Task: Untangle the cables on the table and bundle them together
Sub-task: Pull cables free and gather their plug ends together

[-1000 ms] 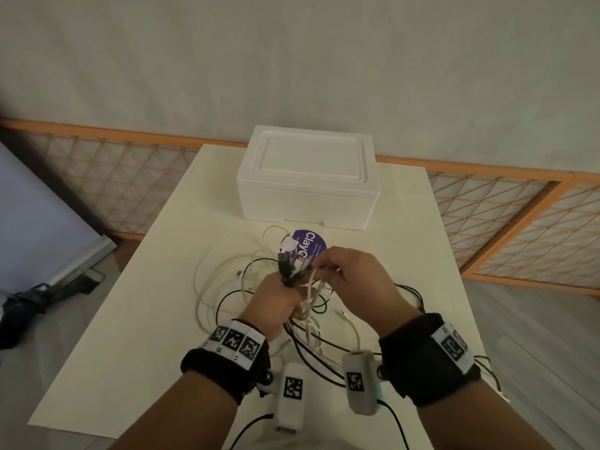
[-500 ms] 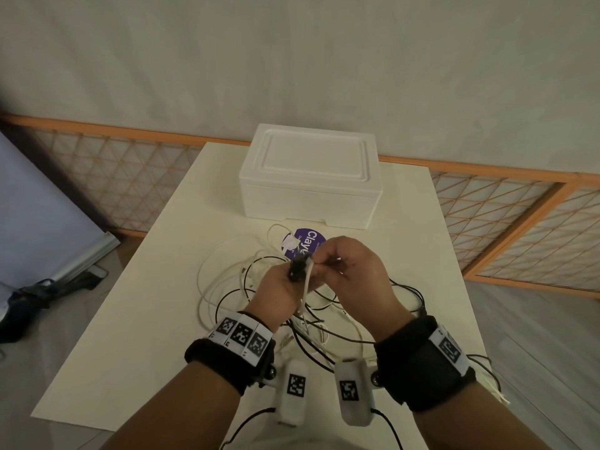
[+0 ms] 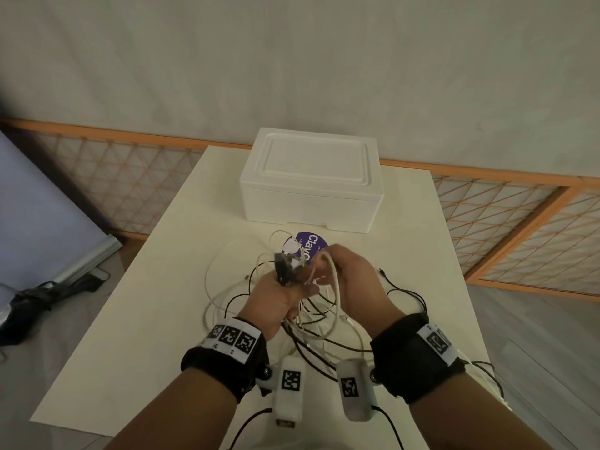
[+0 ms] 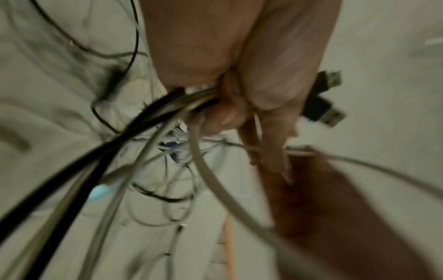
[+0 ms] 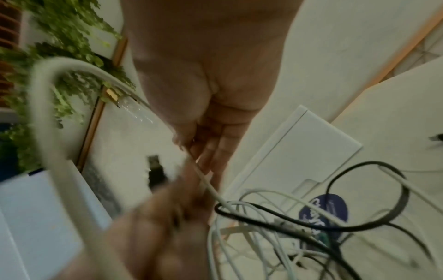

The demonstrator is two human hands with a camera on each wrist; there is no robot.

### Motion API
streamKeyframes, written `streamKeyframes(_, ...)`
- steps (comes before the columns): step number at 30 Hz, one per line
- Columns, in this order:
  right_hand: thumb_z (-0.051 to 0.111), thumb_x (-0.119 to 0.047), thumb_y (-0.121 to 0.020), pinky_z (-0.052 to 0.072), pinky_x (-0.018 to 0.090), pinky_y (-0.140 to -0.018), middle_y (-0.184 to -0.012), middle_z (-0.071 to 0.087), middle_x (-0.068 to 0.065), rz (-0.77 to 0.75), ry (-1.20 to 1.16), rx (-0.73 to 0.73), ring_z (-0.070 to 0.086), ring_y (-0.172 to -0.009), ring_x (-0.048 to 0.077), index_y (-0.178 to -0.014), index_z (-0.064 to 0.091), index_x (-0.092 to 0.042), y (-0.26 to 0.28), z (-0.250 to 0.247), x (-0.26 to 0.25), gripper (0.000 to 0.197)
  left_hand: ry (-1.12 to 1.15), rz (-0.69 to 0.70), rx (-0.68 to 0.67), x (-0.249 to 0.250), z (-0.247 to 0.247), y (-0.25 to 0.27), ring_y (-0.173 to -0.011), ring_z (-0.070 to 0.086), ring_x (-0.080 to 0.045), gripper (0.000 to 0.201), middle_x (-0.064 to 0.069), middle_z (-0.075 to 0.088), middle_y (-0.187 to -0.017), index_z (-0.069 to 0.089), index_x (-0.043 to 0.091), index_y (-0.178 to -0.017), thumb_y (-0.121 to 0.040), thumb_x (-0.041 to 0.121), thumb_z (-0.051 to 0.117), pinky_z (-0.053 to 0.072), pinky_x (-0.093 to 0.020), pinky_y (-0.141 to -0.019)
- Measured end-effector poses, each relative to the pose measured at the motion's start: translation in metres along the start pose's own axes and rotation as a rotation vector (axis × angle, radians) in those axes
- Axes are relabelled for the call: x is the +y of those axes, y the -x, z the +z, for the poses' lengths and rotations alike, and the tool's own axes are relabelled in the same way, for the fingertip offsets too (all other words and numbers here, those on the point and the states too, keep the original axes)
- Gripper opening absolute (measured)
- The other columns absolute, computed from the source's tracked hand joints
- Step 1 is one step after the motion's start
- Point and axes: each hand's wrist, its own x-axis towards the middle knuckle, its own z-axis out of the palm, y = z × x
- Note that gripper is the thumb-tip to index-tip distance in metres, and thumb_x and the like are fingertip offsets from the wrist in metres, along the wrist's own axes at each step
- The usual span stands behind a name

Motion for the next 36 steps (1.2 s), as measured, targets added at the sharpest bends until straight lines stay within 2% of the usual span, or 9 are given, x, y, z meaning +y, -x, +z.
streamKeyframes(4, 0.056, -0.005, -0.091, 0.055, 0.023, -0.071, -0.079, 0.069, -0.001, -0.048, -0.056, 0.094, 0.066, -0.075, 0.013, -0.091, 0.064, -0.02, -0.006, -0.008, -0.013, 0.017, -0.132, -0.062, 0.121, -0.011, 0.001, -0.006, -0.042, 0.037, -0.013, 0.017, -0.012, 0.06, -0.074, 0.073, 0.009, -0.09, -0.076, 0.018, 0.077, 0.033, -0.023, -0.043)
streamKeyframes(8, 0.057, -0.012, -0.093, 0.049, 0.02, -0.075, -0.092, 0.064, -0.004, 0.269, -0.258, -0.107, 0.06, -0.079, 0.007, -0.102, 0.065, -0.016, -0.007, 0.0, -0.002, 0.014, 0.07, -0.026, 0.111, -0.002, 0.001, -0.005, -0.041, 0.034, -0.007, 0.006, -0.002, 0.056, -0.064, 0.071, 0.012, -0.083, -0.079, 0.012, 0.075, 0.029, -0.023, -0.042)
streamKeyframes(14, 0.051, -0.001, -0.092, 0.05, 0.017, -0.068, -0.093, 0.066, -0.001, 0.294, -0.223, -0.369, 0.062, -0.078, 0.005, -0.117, 0.062, -0.013, -0.005, -0.004, -0.004, 0.03, 0.268, 0.008, 0.059, 0.009, -0.002, -0.002, -0.035, 0.028, -0.005, 0.01, 0.002, 0.049, -0.054, 0.072, 0.008, -0.083, -0.085, 0.004, 0.063, 0.027, -0.018, -0.036)
streamKeyframes(16, 0.051, -0.006, -0.091, 0.044, 0.015, -0.068, -0.095, 0.066, -0.002, 0.213, 0.067, -0.438, 0.059, -0.076, 0.004, -0.12, 0.059, -0.012, -0.006, 0.001, -0.002, 0.031, 0.285, 0.011, 0.041, 0.012, 0.001, -0.002, -0.035, 0.031, -0.004, 0.011, 0.002, 0.054, -0.054, 0.073, 0.009, -0.083, -0.086, 0.005, 0.063, 0.027, -0.018, -0.035)
streamKeyframes(18, 0.05, -0.016, -0.094, 0.041, 0.016, -0.071, -0.098, 0.068, -0.002, 0.03, 0.357, -0.407, 0.058, -0.081, 0.008, -0.115, 0.062, -0.014, -0.006, 0.006, 0.001, 0.024, 0.273, 0.042, 0.026, 0.012, 0.004, -0.002, -0.037, 0.036, -0.003, 0.012, 0.003, 0.059, -0.054, 0.073, 0.01, -0.087, -0.085, 0.004, 0.063, 0.027, -0.017, -0.036)
streamKeyframes(23, 0.057, 0.002, -0.088, 0.035, 0.003, -0.078, -0.093, 0.053, -0.01, -0.055, 0.164, -0.135, 0.049, -0.088, -0.018, -0.097, 0.073, -0.003, -0.016, 0.005, -0.006, 0.019, 0.07, 0.091, 0.117, -0.004, -0.006, -0.008, -0.051, 0.042, -0.009, 0.023, 0.005, 0.06, -0.064, 0.068, 0.015, -0.097, -0.077, 0.006, 0.075, 0.032, -0.024, -0.045)
streamKeyframes(26, 0.059, -0.004, -0.09, 0.038, 0.006, -0.08, -0.094, 0.055, -0.011, 0.015, 0.135, -0.115, 0.053, -0.087, -0.009, -0.101, 0.074, -0.014, -0.017, 0.002, -0.01, 0.021, 0.015, 0.016, 0.144, -0.011, -0.01, -0.012, -0.049, 0.036, -0.01, 0.023, 0.006, 0.061, -0.066, 0.068, 0.018, -0.09, -0.075, 0.003, 0.076, 0.031, -0.026, -0.046)
streamKeyframes(31, 0.051, 0.002, -0.086, 0.048, 0.037, -0.071, -0.074, 0.056, 0.011, 0.091, -0.382, -0.016, 0.055, -0.071, 0.024, -0.09, 0.062, 0.007, -0.024, -0.005, -0.02, 0.013, -0.002, 0.047, 0.162, -0.008, -0.006, -0.014, -0.044, 0.028, -0.011, 0.016, 0.003, 0.05, -0.056, 0.07, 0.013, -0.091, -0.078, 0.007, 0.074, 0.027, -0.024, -0.044)
streamKeyframes(36, 0.066, -0.019, -0.077, 0.049, 0.038, -0.068, -0.076, 0.064, 0.0, -0.003, -0.384, -0.019, 0.058, -0.072, 0.025, -0.076, 0.07, -0.026, -0.026, 0.0, -0.025, 0.009, -0.041, 0.076, 0.091, 0.001, -0.006, -0.016, -0.042, 0.032, -0.011, 0.006, 0.007, 0.042, -0.046, 0.067, 0.013, -0.079, -0.082, 0.015, 0.072, 0.03, -0.025, -0.048)
